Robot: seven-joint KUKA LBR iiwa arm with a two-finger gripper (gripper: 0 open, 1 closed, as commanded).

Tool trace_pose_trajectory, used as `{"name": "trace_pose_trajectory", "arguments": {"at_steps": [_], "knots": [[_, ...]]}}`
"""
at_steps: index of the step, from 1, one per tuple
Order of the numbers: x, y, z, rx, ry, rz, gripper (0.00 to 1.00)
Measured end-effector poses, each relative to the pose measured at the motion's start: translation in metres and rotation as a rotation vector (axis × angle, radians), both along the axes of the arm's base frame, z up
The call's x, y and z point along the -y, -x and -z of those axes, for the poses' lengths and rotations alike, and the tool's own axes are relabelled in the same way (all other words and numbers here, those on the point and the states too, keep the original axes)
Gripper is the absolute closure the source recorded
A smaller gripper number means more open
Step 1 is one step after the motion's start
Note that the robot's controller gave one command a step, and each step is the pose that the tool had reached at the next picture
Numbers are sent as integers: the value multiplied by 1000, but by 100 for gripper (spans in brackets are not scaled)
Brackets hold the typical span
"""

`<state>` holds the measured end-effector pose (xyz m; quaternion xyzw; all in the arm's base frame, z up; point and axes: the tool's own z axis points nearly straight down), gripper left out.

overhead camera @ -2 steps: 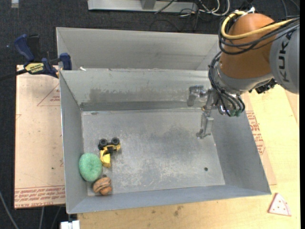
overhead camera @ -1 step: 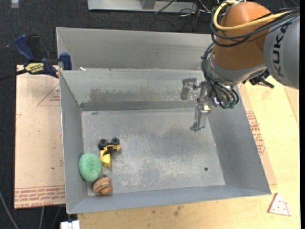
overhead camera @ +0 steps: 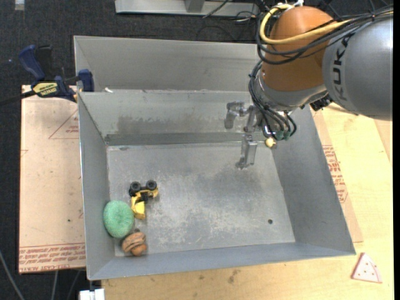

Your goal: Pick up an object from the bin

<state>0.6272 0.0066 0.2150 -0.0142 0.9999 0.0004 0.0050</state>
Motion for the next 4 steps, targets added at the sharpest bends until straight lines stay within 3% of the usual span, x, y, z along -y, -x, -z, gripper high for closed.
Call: {"name": "trace_pose_trajectory", "arguments": {"at_steps": [1, 2, 3, 4], "knots": [[-17, -18, 51, -6, 1, -82, 0], [-63, -9, 51, -9, 0, 124, 0], [-87, -16, 49, -6, -2, 97, 0], [-110, -18, 70, -6, 0, -138, 0]]}}
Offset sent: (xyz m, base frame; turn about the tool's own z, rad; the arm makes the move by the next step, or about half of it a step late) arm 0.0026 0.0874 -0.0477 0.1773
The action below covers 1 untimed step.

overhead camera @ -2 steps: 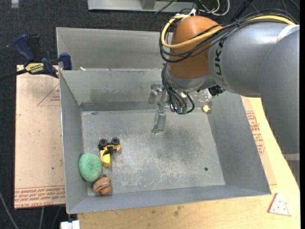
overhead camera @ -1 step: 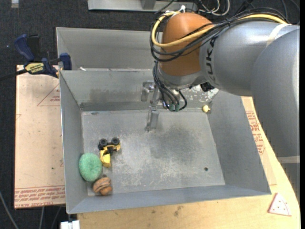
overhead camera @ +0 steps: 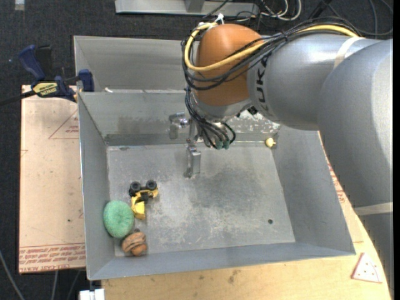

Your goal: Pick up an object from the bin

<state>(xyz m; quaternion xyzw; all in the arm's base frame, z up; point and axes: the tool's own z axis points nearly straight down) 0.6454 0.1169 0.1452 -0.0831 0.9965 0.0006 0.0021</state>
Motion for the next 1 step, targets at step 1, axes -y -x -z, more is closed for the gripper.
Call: {"name": "trace_pose_trajectory", "arguments": {"at_steps": [1], "knots": [[-5, 1, 7, 2, -1, 15, 0]]}}
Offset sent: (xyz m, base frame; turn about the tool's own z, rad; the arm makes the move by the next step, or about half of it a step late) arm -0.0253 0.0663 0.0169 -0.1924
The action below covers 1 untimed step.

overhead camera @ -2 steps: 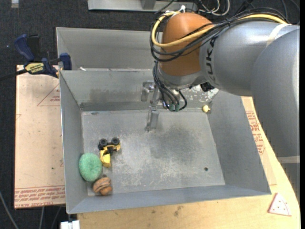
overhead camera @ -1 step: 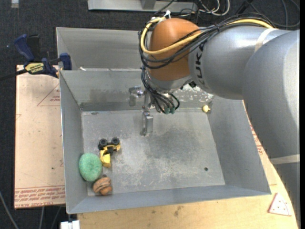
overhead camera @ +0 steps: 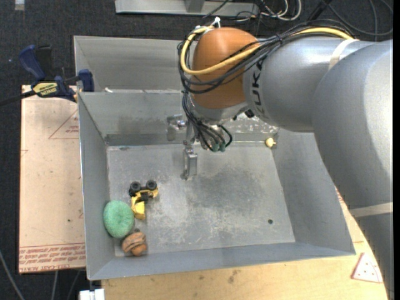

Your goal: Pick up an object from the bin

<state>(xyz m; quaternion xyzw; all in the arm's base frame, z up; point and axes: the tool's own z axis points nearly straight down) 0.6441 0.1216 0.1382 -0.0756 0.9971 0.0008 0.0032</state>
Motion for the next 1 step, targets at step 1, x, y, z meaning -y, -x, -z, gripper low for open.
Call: {"name": "trace_pose_trajectory", "arguments": {"at_steps": [1], "knots": [[-6, 12, 17, -11, 3, 216, 0]]}}
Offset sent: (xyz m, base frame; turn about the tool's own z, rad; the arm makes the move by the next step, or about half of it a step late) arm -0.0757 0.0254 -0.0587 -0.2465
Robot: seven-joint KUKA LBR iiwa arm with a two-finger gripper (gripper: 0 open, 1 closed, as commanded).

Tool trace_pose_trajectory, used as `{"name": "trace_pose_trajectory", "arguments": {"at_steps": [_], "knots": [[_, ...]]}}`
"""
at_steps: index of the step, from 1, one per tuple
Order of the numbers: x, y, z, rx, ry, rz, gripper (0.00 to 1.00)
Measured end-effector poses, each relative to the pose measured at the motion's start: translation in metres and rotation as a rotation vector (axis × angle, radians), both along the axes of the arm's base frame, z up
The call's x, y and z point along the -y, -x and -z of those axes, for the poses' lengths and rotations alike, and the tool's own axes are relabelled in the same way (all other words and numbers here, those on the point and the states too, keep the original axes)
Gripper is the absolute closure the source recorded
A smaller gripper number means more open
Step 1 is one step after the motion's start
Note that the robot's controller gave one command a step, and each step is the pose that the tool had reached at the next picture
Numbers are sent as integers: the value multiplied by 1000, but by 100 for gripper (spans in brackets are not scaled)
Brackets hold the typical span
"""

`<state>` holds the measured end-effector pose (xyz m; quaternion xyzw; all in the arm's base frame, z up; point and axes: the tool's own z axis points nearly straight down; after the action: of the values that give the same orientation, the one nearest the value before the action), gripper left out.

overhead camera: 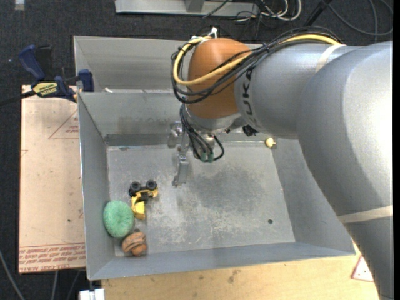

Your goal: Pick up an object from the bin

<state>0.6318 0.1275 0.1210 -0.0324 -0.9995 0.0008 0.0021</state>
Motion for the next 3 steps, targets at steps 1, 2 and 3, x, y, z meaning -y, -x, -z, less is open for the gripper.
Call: {"name": "trace_pose_trajectory", "arguments": {"at_steps": [1, 2, 3], "knots": [[-10, 4, -6, 11, -4, -24, 0], [13, 9, 24, 7, -4, -349, 0], [-17, 36, 31, 5, -2, -347, 0]]}}
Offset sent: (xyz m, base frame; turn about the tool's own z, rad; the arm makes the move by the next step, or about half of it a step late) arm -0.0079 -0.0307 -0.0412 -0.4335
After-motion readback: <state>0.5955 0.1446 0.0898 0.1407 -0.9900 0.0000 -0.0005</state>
